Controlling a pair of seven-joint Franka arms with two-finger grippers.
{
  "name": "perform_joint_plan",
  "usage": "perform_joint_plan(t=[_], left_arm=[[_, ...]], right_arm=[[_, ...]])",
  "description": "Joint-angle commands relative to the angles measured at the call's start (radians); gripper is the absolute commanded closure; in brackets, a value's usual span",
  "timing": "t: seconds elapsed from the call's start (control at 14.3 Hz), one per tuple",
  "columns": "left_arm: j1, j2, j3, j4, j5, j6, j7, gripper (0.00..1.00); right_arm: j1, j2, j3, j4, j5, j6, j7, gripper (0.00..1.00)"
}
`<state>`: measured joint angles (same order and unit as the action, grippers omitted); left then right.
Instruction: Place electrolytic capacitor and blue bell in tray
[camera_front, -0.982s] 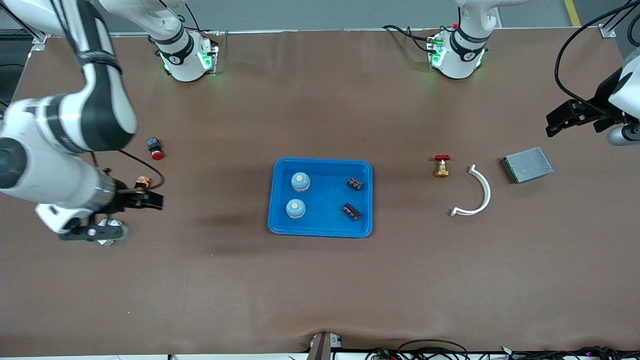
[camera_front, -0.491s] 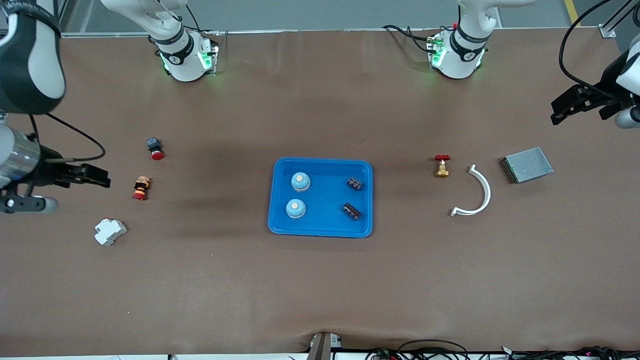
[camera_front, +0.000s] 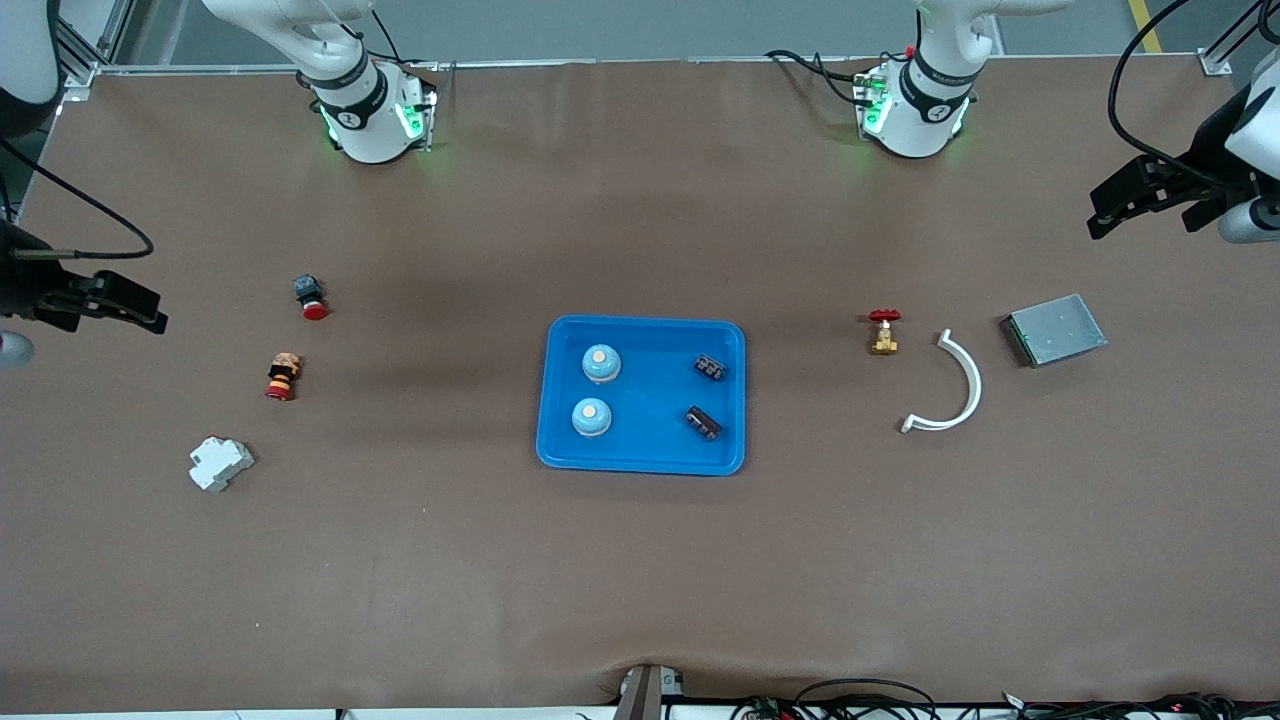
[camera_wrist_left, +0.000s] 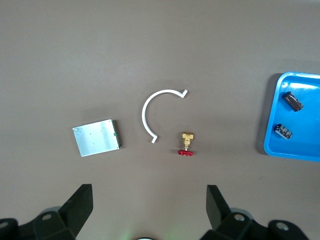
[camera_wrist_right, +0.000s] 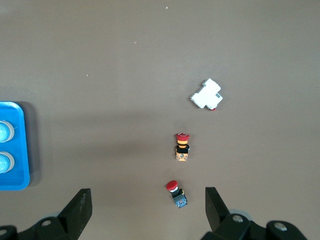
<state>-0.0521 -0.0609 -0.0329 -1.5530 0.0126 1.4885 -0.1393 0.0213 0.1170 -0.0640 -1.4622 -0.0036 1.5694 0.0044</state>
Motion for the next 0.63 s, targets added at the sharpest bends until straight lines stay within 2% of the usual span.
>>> perform_joint_plan(t=[0.0, 0.56], left_arm=[[0.002, -0.017, 0.008, -0.001, -0.016, -0.019, 0.020, 0.00], [0.001, -0.016, -0.008, 0.018, -0.014, -0.060, 0.006, 0.00]], right_arm=[[-0.032, -0.060, 0.026, -0.032, -0.015, -0.028, 0.002, 0.00], [-0.041, -0.097, 0.023, -0.040, -0.013, -0.046, 0.006, 0.00]])
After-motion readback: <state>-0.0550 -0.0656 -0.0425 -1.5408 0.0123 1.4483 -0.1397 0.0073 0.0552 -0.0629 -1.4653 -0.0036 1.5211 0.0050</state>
